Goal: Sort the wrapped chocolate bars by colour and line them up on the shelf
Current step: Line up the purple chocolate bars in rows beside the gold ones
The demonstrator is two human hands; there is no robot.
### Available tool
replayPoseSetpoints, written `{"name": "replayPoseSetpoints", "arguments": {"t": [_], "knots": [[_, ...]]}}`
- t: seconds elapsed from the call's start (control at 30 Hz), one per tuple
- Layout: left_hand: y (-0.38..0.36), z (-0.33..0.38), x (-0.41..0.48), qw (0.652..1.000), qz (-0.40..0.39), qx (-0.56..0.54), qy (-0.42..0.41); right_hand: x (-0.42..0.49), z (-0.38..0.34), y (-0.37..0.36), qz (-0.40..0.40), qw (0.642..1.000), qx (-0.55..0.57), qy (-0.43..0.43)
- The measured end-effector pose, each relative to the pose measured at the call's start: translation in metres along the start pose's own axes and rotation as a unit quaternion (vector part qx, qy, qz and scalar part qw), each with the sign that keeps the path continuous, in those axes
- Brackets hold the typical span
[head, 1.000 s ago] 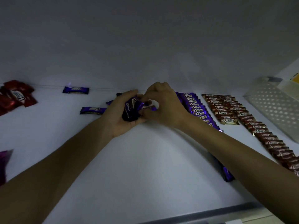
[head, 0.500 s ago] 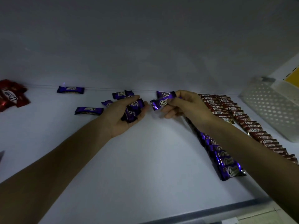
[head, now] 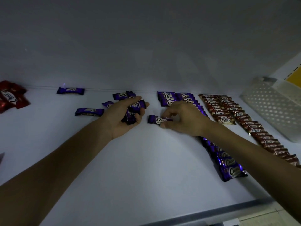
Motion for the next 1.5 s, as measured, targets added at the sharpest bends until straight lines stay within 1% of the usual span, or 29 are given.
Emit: {"name": "replayPoseSetpoints", "arguments": {"t": [0.1, 0.17, 0.23, 0.3, 0.5, 0.7, 0.9, 0.97, 1.0, 1.03, 1.07, 1.1, 1.13, 1.2, 1.27, 1.37, 1.4, 1.43, 1.47, 1.5], "knots": [[0.000, 0.000, 0.000, 1.000, -0.003, 0.006, -0.001, 0.003, 0.003, 0.007, 0.014, 1.000, -0.015, -0.002], [0.000, 0.000, 0.001, 1.000, 0.000, 0.008, -0.002, 0.009, 0.012, 0.014, 0.048, 0.994, -0.093, -0.013], [0.000, 0.000, 0.001, 1.000, 0.002, 0.009, -0.002, 0.013, 0.020, 0.015, 0.057, 0.983, -0.172, -0.037], [0.001, 0.000, 0.002, 1.000, 0.001, 0.009, -0.002, 0.017, 0.029, 0.015, 0.054, 0.977, -0.202, -0.052], [0.001, 0.000, 0.004, 1.000, -0.003, 0.014, -0.003, 0.018, 0.038, 0.014, 0.046, 0.969, -0.229, -0.074], [0.003, 0.000, 0.004, 1.000, -0.001, 0.000, -0.010, 0.018, 0.041, 0.018, 0.049, 0.972, -0.213, -0.088], [-0.001, 0.000, 0.003, 0.999, -0.022, 0.026, -0.015, 0.016, 0.042, 0.018, 0.057, 0.974, -0.199, -0.091], [-0.004, 0.001, 0.002, 0.997, -0.035, 0.058, -0.025, 0.014, 0.034, 0.023, 0.110, 0.980, -0.148, -0.069], [-0.006, 0.001, 0.000, 0.995, -0.043, 0.085, -0.032, 0.012, 0.026, 0.027, 0.144, 0.985, -0.076, -0.053], [-0.009, 0.002, -0.001, 0.991, -0.054, 0.117, -0.041, 0.011, 0.017, 0.029, 0.158, 0.985, 0.034, -0.054], [-0.012, 0.002, -0.002, 0.986, -0.066, 0.148, -0.049, 0.011, 0.009, 0.027, 0.147, 0.974, 0.157, -0.063], [-0.014, 0.001, -0.003, 0.979, -0.076, 0.180, -0.057, 0.012, -0.001, 0.022, 0.119, 0.956, 0.259, -0.070], [-0.016, 0.001, -0.004, 0.972, -0.082, 0.211, -0.065, 0.013, -0.011, 0.018, 0.096, 0.939, 0.323, -0.068], [-0.017, 0.001, -0.005, 0.962, -0.084, 0.247, -0.078, 0.016, -0.024, 0.013, 0.075, 0.916, 0.389, -0.059], [-0.016, 0.000, -0.004, 0.963, -0.080, 0.247, -0.077, 0.018, -0.018, 0.012, 0.082, 0.878, 0.462, -0.093], [-0.014, 0.001, -0.002, 0.969, -0.074, 0.225, -0.072, 0.015, 0.008, 0.015, 0.103, 0.825, 0.522, -0.190], [-0.015, 0.001, -0.002, 0.971, -0.072, 0.216, -0.073, 0.013, 0.016, 0.018, 0.110, 0.817, 0.525, -0.210], [-0.015, 0.002, -0.002, 0.973, -0.069, 0.208, -0.073, 0.012, 0.024, 0.022, 0.118, 0.827, 0.505, -0.216], [-0.014, 0.002, -0.001, 0.975, -0.066, 0.200, -0.073, 0.010, 0.029, 0.028, 0.119, 0.855, 0.460, -0.209], [-0.014, 0.002, -0.001, 0.977, -0.064, 0.193, -0.072, 0.009, 0.031, 0.033, 0.104, 0.892, 0.397, -0.190]]}}
Point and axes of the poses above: each hand's wrist, its own x-axis towards the middle knuckle, its own y-axis out of the back of the hand, z = x × y, the point moved 8 cm from there along x, towards the middle knuckle, and after that the axes turned 8 degrees about -x, right-handed, at the moved point
